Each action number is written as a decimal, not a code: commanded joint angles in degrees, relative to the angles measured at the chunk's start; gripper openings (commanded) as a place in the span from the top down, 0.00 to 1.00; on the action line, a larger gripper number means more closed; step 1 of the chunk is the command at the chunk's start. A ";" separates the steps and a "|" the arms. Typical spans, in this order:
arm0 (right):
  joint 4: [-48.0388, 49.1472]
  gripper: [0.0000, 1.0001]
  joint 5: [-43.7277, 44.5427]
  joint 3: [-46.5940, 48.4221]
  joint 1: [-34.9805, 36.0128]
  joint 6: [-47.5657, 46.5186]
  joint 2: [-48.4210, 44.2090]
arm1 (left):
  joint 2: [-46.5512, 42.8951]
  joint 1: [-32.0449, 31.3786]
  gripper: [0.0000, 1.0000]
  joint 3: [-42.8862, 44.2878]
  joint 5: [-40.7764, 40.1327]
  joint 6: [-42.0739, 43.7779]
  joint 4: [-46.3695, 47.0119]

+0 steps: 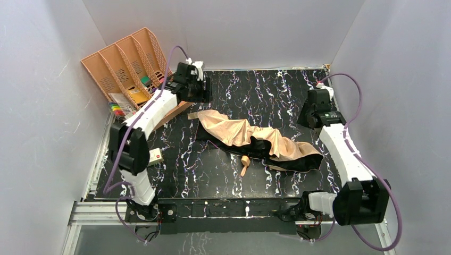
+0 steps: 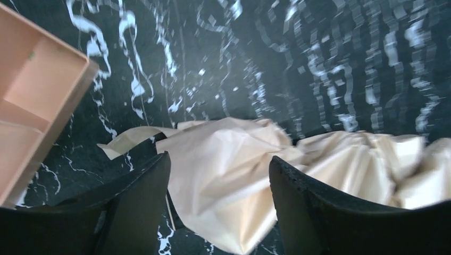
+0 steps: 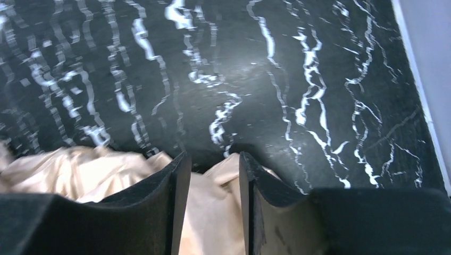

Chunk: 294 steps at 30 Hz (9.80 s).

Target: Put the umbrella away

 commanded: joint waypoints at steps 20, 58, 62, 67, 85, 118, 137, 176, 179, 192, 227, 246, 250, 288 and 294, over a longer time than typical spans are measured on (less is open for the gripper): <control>8.96 0.79 -9.49 -17.99 -15.89 0.54 4.79 | 11.38 0.42 0.51 -5.70 -6.29 3.36 -4.05; 32.63 0.87 -34.15 -21.88 7.63 26.50 15.26 | 13.30 -26.88 0.53 -11.75 14.04 -0.42 10.55; 41.84 0.87 -37.47 -23.17 9.86 32.54 15.28 | 13.61 -27.40 0.52 -11.36 15.77 -1.09 12.47; 45.15 0.85 -38.47 -24.52 10.56 35.87 13.65 | 13.61 -27.15 0.51 -9.03 15.07 1.01 11.80; 33.49 0.75 -34.38 -35.46 12.93 36.32 -3.18 | 23.82 -19.11 0.49 14.40 16.18 5.26 0.78; 2.46 0.30 -26.88 -22.02 14.17 11.55 -27.29 | -24.54 -13.36 0.27 -31.69 3.13 -6.43 9.53; 3.44 0.29 -16.01 -13.80 40.47 -2.39 -22.07 | -47.37 -18.25 0.02 -47.65 -12.34 -20.95 12.95; -8.33 1.00 20.35 -2.73 69.29 11.91 -3.19 | -50.36 -17.99 0.02 -49.50 -14.13 -20.92 14.16; -7.69 1.00 18.00 1.33 64.40 7.61 -1.87 | -49.81 -17.99 0.02 -49.15 -12.17 -19.63 14.28; 3.64 1.00 -5.80 13.31 35.21 -6.81 15.35 | -50.03 -17.99 0.02 -49.27 -6.97 -15.93 13.63; 5.54 1.00 -28.37 21.20 13.96 -7.24 52.20 | -25.34 -26.29 0.02 -41.37 12.33 2.35 26.02; 6.48 1.00 -30.82 19.98 13.81 -7.94 52.42 | -14.27 -28.40 0.66 -34.72 9.77 6.64 21.47; 7.05 1.00 -31.33 19.03 13.82 -7.81 52.20 | -15.14 -28.45 0.87 -32.08 12.01 5.61 19.59; 15.18 0.97 -41.13 4.19 13.99 -4.16 44.89 | 13.60 -11.30 1.00 0.33 13.35 -10.25 21.37; 15.10 0.81 -34.70 3.21 13.90 -3.14 38.11 | 19.21 -10.88 1.00 1.26 12.94 -10.74 19.88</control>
